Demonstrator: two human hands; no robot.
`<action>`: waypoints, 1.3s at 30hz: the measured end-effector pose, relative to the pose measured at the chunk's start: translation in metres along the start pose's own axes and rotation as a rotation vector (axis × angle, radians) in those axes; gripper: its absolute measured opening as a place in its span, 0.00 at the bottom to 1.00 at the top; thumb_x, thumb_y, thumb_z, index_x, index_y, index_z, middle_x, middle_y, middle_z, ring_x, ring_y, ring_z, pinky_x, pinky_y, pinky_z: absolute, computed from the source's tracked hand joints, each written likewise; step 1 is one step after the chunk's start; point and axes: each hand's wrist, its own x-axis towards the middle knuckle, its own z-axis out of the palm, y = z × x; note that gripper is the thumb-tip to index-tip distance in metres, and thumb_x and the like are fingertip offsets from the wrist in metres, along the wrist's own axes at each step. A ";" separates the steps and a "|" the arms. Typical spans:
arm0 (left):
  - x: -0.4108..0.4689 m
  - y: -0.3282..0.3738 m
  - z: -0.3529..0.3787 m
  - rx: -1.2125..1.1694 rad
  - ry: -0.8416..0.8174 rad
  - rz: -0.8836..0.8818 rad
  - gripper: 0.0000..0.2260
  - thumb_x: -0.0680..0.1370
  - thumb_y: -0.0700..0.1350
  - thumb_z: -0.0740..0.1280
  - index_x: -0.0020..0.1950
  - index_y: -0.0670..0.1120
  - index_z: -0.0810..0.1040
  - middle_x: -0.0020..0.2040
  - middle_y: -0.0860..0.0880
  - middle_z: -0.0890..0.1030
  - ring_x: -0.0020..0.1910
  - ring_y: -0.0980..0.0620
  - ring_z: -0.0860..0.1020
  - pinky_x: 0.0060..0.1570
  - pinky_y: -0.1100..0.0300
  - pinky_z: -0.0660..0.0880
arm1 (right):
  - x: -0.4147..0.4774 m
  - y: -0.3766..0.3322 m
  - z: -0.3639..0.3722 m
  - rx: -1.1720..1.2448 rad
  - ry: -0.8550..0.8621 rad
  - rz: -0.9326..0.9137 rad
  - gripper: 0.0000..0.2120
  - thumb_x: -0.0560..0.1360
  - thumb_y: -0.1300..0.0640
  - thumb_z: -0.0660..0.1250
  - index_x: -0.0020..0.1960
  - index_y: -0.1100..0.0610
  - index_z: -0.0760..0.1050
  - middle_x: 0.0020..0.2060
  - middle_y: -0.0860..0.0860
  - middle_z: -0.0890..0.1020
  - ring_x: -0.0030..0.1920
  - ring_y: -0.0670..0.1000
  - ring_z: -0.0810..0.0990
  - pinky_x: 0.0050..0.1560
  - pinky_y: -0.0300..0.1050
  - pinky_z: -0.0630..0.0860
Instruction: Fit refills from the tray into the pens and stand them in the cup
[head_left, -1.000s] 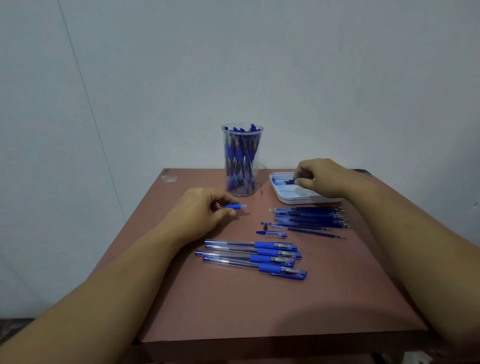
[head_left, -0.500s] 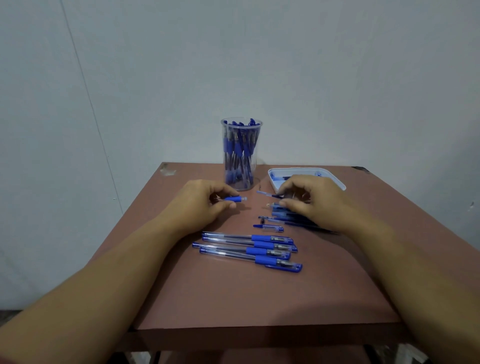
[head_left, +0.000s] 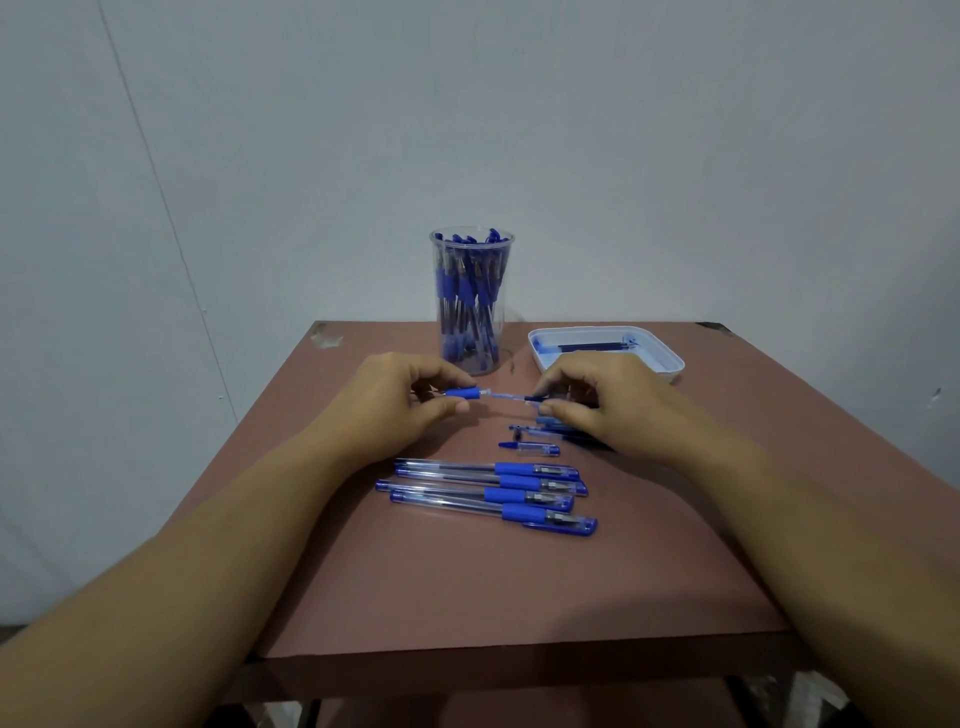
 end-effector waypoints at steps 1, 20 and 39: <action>0.000 0.000 0.000 0.006 -0.009 0.000 0.09 0.74 0.47 0.74 0.52 0.58 0.84 0.41 0.60 0.82 0.38 0.63 0.76 0.39 0.74 0.69 | 0.000 0.000 0.000 0.005 0.001 0.003 0.05 0.76 0.53 0.70 0.49 0.43 0.79 0.41 0.40 0.80 0.42 0.42 0.77 0.40 0.33 0.72; 0.000 0.003 0.000 -0.016 -0.081 0.011 0.09 0.74 0.47 0.75 0.51 0.60 0.84 0.41 0.59 0.83 0.41 0.61 0.79 0.41 0.72 0.72 | -0.001 -0.014 0.006 -0.032 -0.023 -0.048 0.07 0.76 0.52 0.71 0.53 0.44 0.81 0.38 0.38 0.78 0.43 0.37 0.76 0.40 0.29 0.70; 0.000 0.004 0.000 -0.024 -0.039 0.017 0.10 0.73 0.47 0.75 0.49 0.61 0.83 0.42 0.59 0.83 0.42 0.61 0.79 0.42 0.73 0.72 | -0.001 -0.010 0.001 -0.006 0.013 -0.057 0.11 0.75 0.54 0.71 0.53 0.40 0.76 0.45 0.40 0.78 0.47 0.40 0.75 0.45 0.30 0.71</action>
